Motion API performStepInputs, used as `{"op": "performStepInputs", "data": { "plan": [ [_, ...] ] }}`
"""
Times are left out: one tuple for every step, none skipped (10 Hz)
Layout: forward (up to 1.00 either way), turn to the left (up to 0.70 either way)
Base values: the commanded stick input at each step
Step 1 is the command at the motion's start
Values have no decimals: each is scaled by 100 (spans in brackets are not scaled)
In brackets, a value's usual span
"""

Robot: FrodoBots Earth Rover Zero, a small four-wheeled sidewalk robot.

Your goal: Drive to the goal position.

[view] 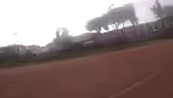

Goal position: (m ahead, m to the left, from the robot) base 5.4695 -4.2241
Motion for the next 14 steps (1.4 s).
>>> {"op": "performStepInputs", "data": {
  "plan": [
    [50,0],
    [50,0],
    [50,0],
    [50,0],
    [50,0],
    [50,0],
    [50,0],
    [50,0],
    [50,0],
    [50,0],
    [50,0],
    [50,0],
    [50,0],
    [50,0]
  ]
}}
